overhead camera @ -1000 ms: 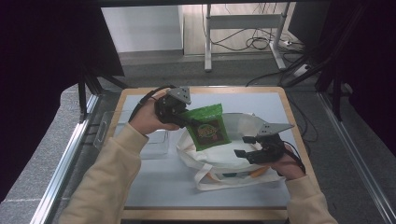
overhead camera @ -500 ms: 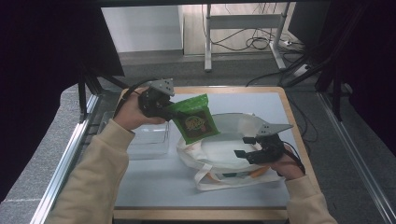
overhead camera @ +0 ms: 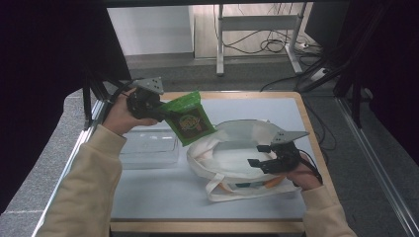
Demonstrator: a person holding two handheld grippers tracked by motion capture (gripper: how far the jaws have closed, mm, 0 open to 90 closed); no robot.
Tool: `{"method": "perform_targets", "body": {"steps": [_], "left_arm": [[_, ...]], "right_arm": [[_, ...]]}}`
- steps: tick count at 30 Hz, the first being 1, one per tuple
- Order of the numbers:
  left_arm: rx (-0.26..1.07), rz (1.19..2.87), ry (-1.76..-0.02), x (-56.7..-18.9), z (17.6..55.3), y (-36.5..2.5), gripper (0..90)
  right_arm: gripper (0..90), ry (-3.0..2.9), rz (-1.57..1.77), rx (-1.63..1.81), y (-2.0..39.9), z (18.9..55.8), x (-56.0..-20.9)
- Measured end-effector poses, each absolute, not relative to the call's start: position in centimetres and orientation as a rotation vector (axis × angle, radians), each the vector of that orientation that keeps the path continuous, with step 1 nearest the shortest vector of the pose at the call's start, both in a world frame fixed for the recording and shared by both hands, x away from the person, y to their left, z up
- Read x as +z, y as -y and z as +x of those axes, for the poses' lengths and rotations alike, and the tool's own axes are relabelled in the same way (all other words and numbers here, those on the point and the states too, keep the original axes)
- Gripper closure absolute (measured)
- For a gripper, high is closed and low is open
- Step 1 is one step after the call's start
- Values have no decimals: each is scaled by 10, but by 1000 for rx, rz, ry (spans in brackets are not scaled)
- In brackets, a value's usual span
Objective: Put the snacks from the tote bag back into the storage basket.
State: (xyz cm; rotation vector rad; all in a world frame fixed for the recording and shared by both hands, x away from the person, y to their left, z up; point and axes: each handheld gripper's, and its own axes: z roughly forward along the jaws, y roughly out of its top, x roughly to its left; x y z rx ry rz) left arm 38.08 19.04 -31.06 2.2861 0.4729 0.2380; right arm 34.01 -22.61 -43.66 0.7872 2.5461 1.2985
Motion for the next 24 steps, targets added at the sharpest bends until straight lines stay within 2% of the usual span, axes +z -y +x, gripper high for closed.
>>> {"method": "perform_targets", "body": {"steps": [24], "left_arm": [[283, 2302, -615, -318, 392, -237, 767]], "right_arm": [[333, -2551, 785, 1284, 224, 341, -439]]}}
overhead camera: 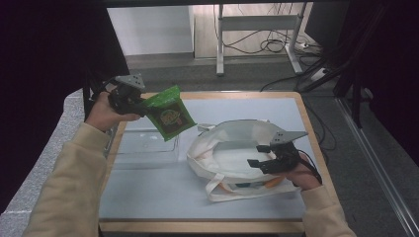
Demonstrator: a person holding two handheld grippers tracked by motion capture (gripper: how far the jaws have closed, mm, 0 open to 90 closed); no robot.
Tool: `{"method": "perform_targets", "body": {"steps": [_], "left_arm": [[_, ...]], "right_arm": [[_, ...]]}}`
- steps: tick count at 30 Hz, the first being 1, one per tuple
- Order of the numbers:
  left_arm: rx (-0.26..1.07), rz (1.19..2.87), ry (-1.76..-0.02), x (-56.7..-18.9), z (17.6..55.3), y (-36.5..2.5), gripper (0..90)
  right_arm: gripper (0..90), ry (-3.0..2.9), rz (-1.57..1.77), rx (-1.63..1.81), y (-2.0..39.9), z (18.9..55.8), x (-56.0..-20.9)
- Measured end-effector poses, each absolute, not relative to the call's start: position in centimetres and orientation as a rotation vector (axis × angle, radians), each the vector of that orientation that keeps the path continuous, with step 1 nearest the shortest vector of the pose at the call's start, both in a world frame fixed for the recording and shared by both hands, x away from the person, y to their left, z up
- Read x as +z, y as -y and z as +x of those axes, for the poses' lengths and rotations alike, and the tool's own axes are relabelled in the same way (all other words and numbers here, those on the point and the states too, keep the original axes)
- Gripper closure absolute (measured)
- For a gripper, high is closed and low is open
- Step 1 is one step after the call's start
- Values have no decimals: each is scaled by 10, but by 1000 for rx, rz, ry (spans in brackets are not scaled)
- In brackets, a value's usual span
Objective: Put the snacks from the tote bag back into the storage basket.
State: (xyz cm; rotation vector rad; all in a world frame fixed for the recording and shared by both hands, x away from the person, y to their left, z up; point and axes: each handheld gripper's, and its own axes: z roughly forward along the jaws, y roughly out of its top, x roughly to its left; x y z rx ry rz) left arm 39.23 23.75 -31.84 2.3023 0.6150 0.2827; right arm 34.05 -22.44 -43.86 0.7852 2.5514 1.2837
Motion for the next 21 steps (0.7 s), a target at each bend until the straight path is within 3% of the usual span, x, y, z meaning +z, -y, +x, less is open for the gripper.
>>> {"method": "perform_targets", "body": {"steps": [21], "left_arm": [[298, 2302, -680, -328, 399, -263, 767]], "right_arm": [[328, -2562, 776, 1274, 222, 341, -441]]}}
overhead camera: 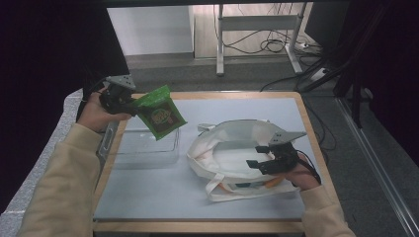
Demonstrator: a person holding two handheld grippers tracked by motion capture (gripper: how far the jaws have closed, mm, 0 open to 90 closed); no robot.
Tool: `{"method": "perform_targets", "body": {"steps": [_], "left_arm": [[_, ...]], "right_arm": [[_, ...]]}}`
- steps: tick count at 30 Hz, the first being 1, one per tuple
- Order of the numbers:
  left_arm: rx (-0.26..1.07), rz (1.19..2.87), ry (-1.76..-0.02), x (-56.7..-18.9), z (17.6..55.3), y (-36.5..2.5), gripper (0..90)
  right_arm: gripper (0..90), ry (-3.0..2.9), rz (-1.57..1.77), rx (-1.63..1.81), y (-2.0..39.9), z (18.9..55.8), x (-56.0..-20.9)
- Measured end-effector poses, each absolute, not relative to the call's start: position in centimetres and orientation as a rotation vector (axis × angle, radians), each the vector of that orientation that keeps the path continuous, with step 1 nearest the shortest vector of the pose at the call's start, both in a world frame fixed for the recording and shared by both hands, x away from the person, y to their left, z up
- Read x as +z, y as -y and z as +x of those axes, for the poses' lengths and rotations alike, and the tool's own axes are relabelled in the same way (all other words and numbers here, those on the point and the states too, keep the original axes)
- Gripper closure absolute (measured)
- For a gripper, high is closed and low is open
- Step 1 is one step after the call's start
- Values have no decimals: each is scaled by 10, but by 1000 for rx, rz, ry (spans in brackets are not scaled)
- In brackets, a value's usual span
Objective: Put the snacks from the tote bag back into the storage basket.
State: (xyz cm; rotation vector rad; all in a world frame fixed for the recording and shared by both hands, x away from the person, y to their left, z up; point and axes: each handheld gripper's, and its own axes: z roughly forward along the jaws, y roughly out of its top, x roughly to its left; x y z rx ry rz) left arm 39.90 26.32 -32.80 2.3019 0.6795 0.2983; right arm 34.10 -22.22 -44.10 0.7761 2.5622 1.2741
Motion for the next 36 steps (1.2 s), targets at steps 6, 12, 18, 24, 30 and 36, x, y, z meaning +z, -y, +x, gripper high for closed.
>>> {"method": "perform_targets", "body": {"steps": [6, 12, 18, 24, 30, 36], "left_arm": [[301, 2309, -707, -333, 406, -269, 767], [294, 2314, -731, -338, 411, -275, 767], [287, 2309, -762, -344, 412, -286, 767], [290, 2303, -790, -350, 414, -294, 766], [290, 2304, -798, -355, 415, -300, 766], [281, 2310, -811, -361, 417, -304, 766]], "right_arm": [[327, -2559, 780, 1276, 222, 341, -441], [326, -2563, 782, 1272, 222, 341, -442], [325, -2563, 782, 1274, 223, 342, -442], [323, -2568, 777, 1267, 222, 341, -442], [321, -2569, 781, 1260, 222, 342, -443], [320, -2572, 780, 1260, 221, 342, -444]]}}
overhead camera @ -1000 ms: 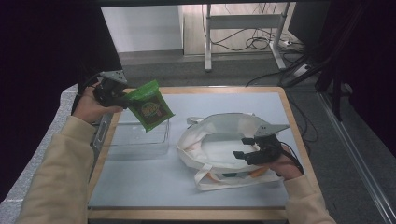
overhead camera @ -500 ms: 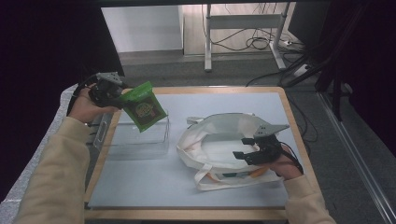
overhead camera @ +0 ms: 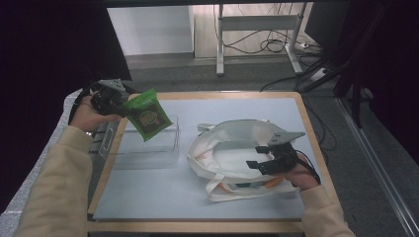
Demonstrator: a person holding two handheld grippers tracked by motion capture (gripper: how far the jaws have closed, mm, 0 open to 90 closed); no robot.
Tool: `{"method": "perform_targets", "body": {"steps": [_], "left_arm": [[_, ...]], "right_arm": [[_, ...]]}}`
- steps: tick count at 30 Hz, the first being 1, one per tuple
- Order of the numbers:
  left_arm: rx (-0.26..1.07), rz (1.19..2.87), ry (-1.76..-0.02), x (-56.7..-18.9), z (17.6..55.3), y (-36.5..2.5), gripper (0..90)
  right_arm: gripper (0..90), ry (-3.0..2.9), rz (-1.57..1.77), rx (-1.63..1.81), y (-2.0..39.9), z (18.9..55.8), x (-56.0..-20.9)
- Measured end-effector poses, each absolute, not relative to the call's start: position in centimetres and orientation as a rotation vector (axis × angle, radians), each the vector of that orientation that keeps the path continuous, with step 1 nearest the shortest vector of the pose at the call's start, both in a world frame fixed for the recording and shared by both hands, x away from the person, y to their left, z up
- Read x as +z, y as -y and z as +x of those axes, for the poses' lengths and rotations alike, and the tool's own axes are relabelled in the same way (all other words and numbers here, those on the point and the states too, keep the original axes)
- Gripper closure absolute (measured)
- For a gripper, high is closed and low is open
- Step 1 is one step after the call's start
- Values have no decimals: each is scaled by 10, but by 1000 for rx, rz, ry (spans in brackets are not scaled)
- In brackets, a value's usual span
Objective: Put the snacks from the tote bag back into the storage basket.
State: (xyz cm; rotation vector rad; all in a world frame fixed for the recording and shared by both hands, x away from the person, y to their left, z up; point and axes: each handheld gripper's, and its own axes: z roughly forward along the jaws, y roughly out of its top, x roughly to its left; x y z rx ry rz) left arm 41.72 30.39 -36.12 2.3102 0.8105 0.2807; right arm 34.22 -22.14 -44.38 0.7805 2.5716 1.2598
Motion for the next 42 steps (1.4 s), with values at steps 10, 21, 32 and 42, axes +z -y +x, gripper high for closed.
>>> {"method": "perform_targets", "body": {"steps": [10, 21, 32, 42], "left_arm": [[259, 2323, -824, -370, 424, -309, 766], [212, 2449, -813, -399, 442, -290, 765], [201, 2523, -749, -419, 458, -269, 758], [297, 2510, -736, -427, 475, -260, 718]], "right_arm": [[318, -2576, 782, 1253, 221, 343, -445], [317, -2590, 783, 1239, 218, 344, -448], [315, -2593, 785, 1235, 219, 344, -449], [314, -2590, 787, 1235, 220, 345, -449]]}}
